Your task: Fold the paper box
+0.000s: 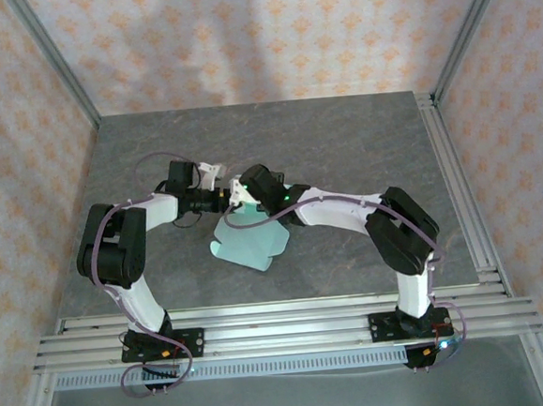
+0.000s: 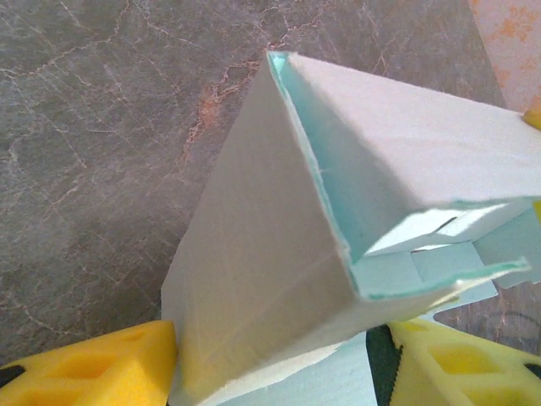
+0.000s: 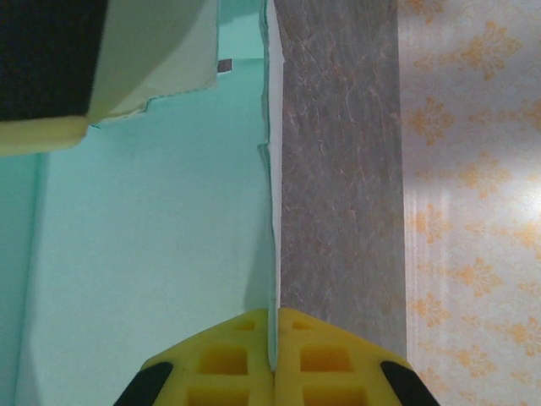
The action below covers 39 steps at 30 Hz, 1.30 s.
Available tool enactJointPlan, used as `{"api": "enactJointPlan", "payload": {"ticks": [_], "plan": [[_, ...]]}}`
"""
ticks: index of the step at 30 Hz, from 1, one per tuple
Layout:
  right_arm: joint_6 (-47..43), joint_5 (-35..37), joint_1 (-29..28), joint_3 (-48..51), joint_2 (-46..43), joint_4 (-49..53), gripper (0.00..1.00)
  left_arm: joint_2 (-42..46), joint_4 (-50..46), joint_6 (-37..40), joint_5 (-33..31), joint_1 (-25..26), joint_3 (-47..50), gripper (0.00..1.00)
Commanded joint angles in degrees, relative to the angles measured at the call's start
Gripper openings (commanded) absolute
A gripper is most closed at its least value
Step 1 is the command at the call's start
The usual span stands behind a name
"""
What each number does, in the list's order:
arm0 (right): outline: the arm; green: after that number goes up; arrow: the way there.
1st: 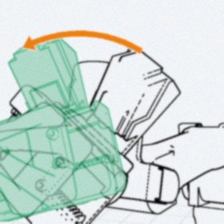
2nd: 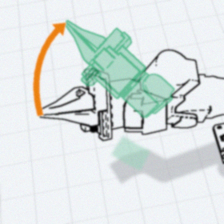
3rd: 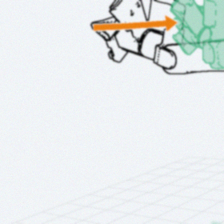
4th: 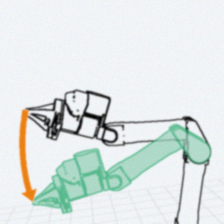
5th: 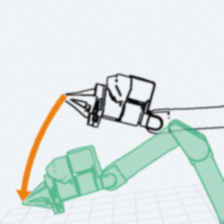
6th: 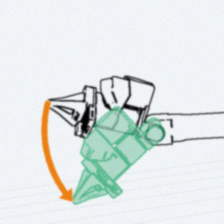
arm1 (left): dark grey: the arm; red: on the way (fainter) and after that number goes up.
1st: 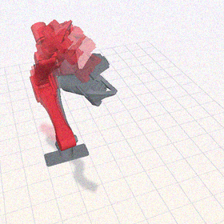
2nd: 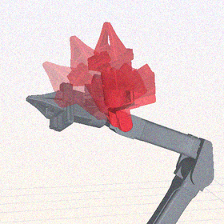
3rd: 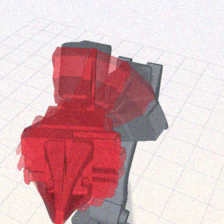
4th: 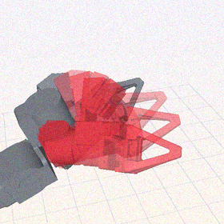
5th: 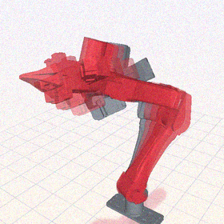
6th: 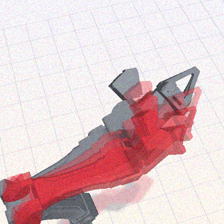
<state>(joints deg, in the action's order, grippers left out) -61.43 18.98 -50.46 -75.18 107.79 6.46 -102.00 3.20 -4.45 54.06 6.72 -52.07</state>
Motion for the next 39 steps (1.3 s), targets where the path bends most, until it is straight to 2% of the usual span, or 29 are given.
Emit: {"api": "enactJointPlan", "payload": {"ticks": [1, 9, 20, 25, 28, 35, 39], "plan": [[2.02, -2.3, 0.25, -2.51, 1.2, 7.5, 0.0, 0.71, 1.14, 0.14, 1.45, -0.82, -0.83, 0.63], [3.29, -5.26, 2.2, -4.61, 0.66, 13.06, 0.0, 0.69, 2.91, -0.6, 2.87, -1.45, -0.24, 0.63], [3.09, -5.74, 2.3, -6.08, 1.99, 14.4, 0.0, -0.25, 4.22, -1.47, 4.65, -1.45, -0.72, 0.63], [3.03, -3.49, 2.21, -4.73, 1.92, 10.7, 0.0, -0.54, 3.54, -1.22, 4.73, -1.47, -0.6, 0.62], [1.28, -0.84, 1.79, -2.44, 1.44, 4.66, 0.0, -0.03, 3.76, -1.29, 4.5, -1.47, -0.21, 0.62], [-5.17, 5.47, 1.35, 1.23, 0.85, -6.18, 0.0, 3.03, 6.88, -3.72, 0.03, -1.54, 1.61, 0.74], [-6.73, 7.26, 1.42, 2.26, 0.28, -7.3, 0.0, 6.3, 12.67, -7.43, -5.54, -1.97, 4.36, 0.88]]}}
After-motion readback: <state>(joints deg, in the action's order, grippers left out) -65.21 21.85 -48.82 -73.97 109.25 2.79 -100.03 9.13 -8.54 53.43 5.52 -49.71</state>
